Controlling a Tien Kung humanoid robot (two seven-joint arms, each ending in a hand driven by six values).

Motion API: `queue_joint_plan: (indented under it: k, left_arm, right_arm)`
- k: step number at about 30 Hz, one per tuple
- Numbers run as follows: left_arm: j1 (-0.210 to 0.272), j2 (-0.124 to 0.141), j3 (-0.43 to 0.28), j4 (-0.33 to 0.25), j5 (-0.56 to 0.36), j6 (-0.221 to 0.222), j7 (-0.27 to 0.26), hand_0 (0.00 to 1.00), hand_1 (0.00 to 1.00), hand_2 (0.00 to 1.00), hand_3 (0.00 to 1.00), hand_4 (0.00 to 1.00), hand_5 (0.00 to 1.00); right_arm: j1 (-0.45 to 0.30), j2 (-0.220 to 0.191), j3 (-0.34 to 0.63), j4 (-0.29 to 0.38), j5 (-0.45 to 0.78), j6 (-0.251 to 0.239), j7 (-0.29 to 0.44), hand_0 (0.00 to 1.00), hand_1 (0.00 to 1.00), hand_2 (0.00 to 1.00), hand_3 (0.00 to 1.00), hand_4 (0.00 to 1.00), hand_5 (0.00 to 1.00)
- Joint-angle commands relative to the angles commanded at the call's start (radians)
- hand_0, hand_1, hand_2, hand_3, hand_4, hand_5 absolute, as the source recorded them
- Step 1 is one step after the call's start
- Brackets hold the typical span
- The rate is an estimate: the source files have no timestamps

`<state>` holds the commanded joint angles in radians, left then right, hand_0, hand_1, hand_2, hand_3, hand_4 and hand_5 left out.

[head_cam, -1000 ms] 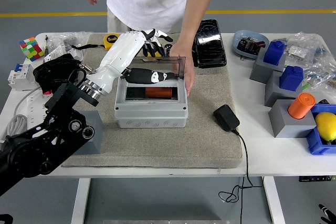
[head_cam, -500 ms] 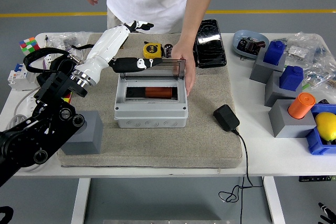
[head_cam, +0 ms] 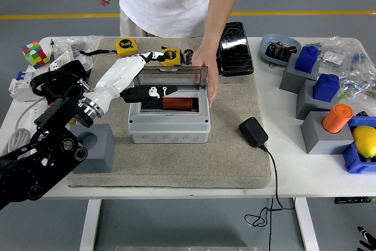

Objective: Fetch the battery,place it into the box,close the lid of the box

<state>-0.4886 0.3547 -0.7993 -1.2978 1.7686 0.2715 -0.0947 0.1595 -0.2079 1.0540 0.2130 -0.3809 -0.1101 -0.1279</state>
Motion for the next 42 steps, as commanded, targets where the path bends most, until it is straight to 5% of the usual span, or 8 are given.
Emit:
queue_joint_plan:
  k: [18,42]
  left_arm:
    - [0.095,0.068,0.034,-0.148,-0.021,0.001,0.002,0.67,0.7,0.708,0.743,0.998,0.864]
    - [0.11,0.07,0.06,-0.135,-0.116,-0.02,0.006,0.616,0.681,0.705,0.74,0.998,0.849]
  right_arm:
    - [-0.005,0.002,0.015,0.0,-0.01,0.003,0.006,0.661,0.664,0.669,0.549,0.954,0.465]
    - [-0.002,0.002,0.024,-0.003,-0.016,0.004,0.004,0.661,0.664,0.669,0.549,0.955,0.463]
